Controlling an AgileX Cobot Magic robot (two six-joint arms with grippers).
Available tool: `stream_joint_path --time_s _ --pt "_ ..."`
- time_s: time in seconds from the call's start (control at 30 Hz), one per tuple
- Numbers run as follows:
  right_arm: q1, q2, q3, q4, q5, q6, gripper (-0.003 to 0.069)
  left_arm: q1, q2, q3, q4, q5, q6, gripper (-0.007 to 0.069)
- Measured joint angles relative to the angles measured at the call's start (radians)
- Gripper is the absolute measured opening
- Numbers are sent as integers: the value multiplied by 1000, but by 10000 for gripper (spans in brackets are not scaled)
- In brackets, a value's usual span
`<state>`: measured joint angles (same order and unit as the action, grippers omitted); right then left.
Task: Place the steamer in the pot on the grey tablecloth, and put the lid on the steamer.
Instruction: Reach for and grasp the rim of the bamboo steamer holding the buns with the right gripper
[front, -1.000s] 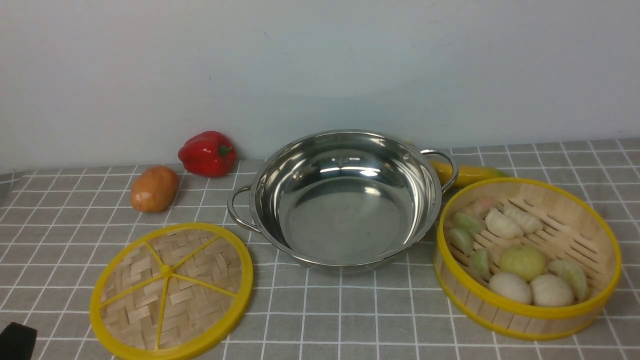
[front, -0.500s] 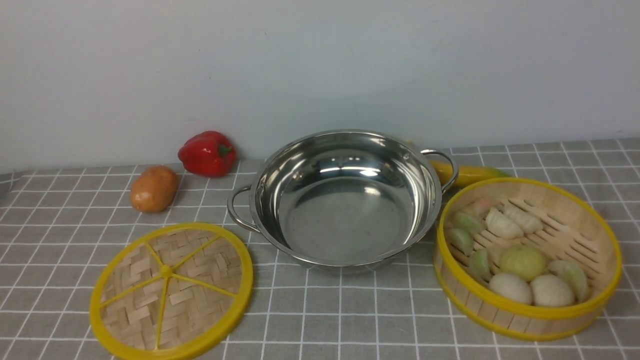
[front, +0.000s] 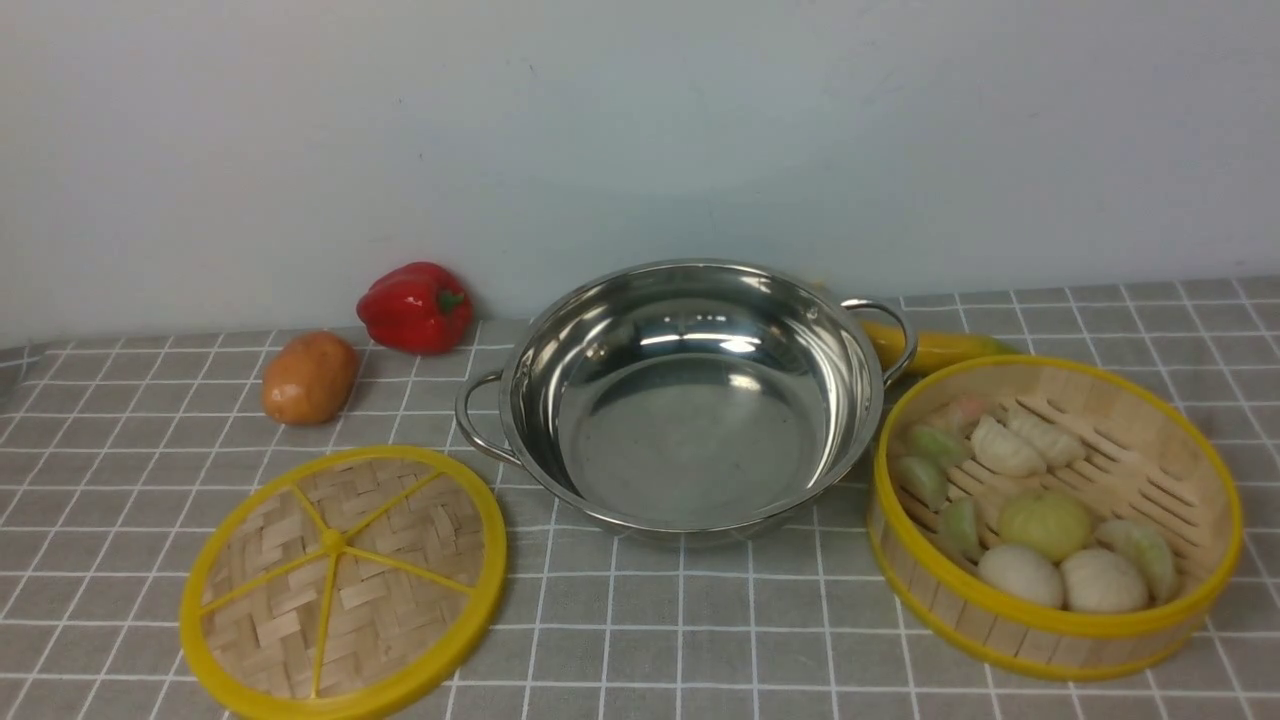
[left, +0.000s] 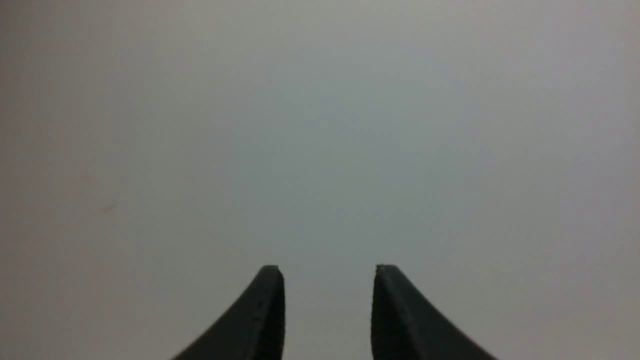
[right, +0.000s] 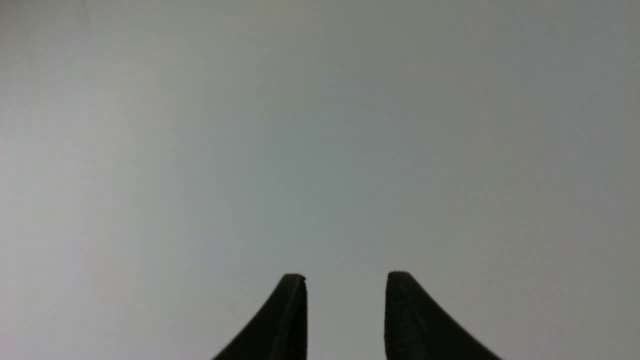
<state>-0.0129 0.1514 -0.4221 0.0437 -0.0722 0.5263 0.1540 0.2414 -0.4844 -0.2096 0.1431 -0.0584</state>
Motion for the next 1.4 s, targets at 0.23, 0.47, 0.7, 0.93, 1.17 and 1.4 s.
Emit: stream_joint_path --time_s 0.23,0.47,0.7,0.93,1.17,1.4 --pt "0 314 -357 -86 576 -92 240 0 285 -274 169 468 2 243" --pt "0 752 -572 -94 1078 -261 240 0 575 -393 202 768 26 243" --pt "0 1102 -627 -44 1125 -370 240 0 839 -396 192 874 111 243" --pt "0 1304 -627 -16 1054 -398 240 0 966 -396 173 861 122 243" --pt "0 1419 -627 -22 988 -391 240 0 994 -397 72 816 160 243" --pt "0 1478 -628 -25 943 -353 240 0 995 -397 9 797 221 243"
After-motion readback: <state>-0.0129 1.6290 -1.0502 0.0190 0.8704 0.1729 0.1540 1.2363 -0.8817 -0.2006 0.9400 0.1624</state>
